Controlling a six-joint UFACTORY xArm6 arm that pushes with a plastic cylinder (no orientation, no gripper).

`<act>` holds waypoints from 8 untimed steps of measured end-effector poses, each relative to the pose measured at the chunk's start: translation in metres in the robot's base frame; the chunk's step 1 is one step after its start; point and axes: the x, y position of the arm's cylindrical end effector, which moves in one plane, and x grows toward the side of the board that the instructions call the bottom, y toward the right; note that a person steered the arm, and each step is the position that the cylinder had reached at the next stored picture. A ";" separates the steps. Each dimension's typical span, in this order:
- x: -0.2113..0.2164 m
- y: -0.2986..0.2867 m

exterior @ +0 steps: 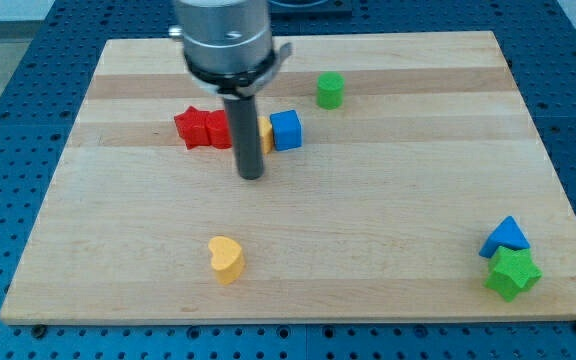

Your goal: Slide the hexagon slightly to the top

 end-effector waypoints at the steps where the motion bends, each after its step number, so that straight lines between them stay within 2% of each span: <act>1: -0.008 0.011; 3: -0.020 0.004; 8: -0.019 0.005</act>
